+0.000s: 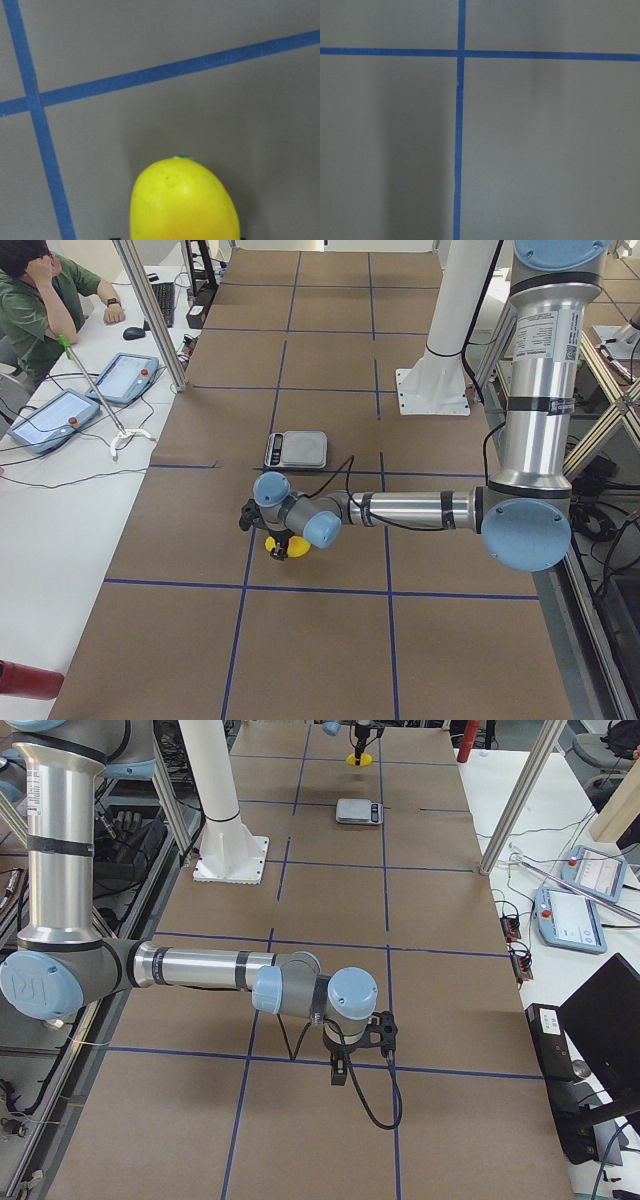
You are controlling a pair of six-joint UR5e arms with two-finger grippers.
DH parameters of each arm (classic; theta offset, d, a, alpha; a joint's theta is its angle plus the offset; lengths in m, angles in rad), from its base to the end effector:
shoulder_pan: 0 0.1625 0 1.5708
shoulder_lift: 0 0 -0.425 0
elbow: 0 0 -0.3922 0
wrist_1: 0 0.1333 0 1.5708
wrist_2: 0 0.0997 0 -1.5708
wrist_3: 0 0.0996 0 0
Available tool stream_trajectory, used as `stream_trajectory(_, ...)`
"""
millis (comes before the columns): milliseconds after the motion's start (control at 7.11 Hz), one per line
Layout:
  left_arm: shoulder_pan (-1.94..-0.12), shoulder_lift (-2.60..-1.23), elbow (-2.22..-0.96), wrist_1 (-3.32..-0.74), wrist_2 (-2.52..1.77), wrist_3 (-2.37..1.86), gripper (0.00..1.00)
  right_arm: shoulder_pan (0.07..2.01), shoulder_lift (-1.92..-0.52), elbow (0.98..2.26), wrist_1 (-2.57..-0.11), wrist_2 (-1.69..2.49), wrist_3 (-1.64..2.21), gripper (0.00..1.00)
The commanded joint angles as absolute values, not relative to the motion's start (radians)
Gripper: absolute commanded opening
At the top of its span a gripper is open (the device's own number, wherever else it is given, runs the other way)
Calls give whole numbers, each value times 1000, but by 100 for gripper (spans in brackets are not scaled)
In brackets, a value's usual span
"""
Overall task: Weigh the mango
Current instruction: 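Close the left gripper on the yellow mango and lift it, then carry the mango over the white scale and lower it onto the pan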
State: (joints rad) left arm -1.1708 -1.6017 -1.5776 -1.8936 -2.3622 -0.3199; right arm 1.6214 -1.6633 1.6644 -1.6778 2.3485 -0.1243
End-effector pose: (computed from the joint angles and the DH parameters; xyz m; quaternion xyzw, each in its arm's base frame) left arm 0.1462 -0.5061 0.6028 0.0213 0.4132 0.1054 0.9043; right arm 0.0858 -0.4408 0.6664 -0.0157 -0.3814 -0.0140 0.9242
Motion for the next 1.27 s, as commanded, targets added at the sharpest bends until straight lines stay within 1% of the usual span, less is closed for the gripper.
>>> stream_trajectory(0,-1193,-1664,-1748,-1619,-2382,-340,0,1621,-1663,1664,-1677,2349,-124,100)
stream_trajectory(281,-1184,-1742,-1785,-1627,-2385,-637,0,1621,-1663,1664,-1678,2349,-124,100)
stream_trajectory(422,-1114,-1770,-1786,-1679,-2384,-767,0,1621,-1663,1664,-1678,2349,-124,100)
stream_trajectory(703,-973,-1772,-1766,-1881,-2369,-1010,0,1621,-1663,1664,-1678,2349,-124,100)
stream_trajectory(1125,-806,-1865,-1738,-1910,-2215,-1155,0,1621,-1663,1664,-1677,2349,-124,100)
